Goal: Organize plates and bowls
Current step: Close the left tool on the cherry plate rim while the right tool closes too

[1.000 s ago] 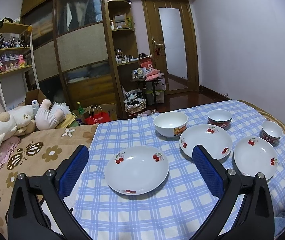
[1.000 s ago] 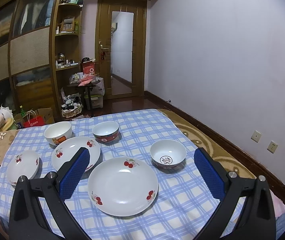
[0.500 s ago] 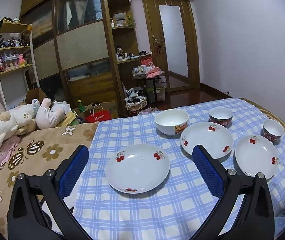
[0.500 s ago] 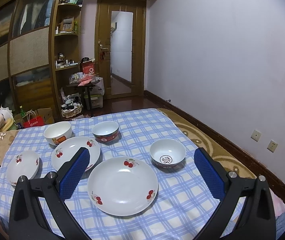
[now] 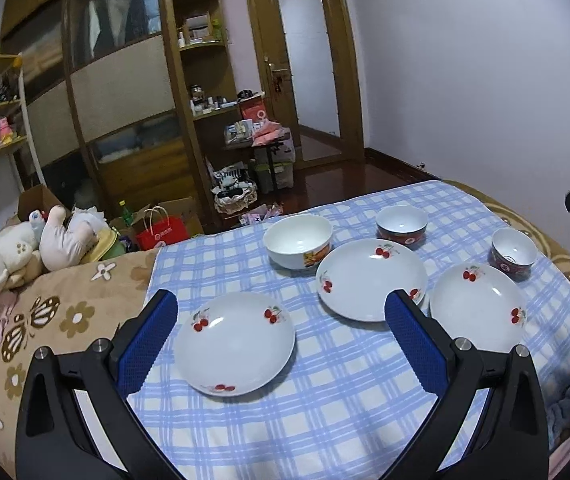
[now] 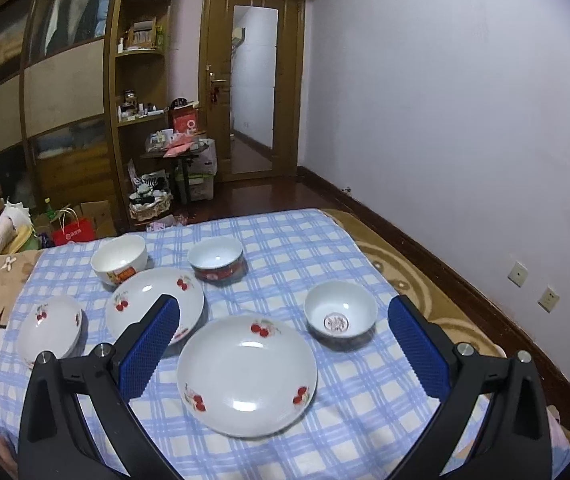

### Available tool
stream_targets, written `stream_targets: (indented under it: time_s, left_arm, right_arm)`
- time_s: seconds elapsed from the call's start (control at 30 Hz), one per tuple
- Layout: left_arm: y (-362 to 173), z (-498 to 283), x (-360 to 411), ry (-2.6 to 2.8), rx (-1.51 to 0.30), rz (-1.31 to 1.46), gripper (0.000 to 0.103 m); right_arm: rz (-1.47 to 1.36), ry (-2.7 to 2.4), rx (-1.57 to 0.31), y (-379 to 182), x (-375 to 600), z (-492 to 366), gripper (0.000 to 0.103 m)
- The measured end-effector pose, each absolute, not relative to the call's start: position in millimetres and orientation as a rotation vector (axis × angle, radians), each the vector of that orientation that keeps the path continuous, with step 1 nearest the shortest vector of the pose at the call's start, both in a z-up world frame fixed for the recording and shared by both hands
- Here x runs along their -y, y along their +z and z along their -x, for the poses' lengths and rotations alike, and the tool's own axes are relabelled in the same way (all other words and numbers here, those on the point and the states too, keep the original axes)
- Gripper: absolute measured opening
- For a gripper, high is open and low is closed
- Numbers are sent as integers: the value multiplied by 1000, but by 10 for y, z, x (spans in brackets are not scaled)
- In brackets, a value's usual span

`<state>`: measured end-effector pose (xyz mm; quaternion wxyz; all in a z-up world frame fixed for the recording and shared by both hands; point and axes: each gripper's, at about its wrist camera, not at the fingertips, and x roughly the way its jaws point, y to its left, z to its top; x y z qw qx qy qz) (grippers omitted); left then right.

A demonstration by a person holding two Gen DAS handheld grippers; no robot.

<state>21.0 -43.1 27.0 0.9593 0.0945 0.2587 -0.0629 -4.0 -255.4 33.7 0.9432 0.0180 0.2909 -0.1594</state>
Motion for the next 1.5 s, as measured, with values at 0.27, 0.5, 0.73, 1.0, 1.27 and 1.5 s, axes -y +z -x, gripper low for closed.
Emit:
stream_targets:
  time_s: [0.27,0.5,0.73,1.0,1.27,1.5]
  left_arm:
    - [371,-471,832,-171,-570,-210,102]
    - [215,-810,1240,-260,-676,-189,102]
    - [-80,-1096,1594,-284,-755,-190,102]
    - [-529,-1238,1902,-343,-861,-224,102]
    - [-865,-1238,2014,-399,-942,-227,102]
    - [-1060,-1276,2062,-422,-990,-231,102]
  right_arm:
    - [-90,-342,-631,329,2820,-227,103]
    - [-94,-282,-700,103,2988,-469,103]
    - [-125,-255,-820,-299,3221,-686,103]
    - [-174,-232,-952,-697,3473,-862,85]
    - [-232,-194,-1063,-1057,3559,-942,62]
    - [-232,-183,-1139,-1263,3540,-979,60]
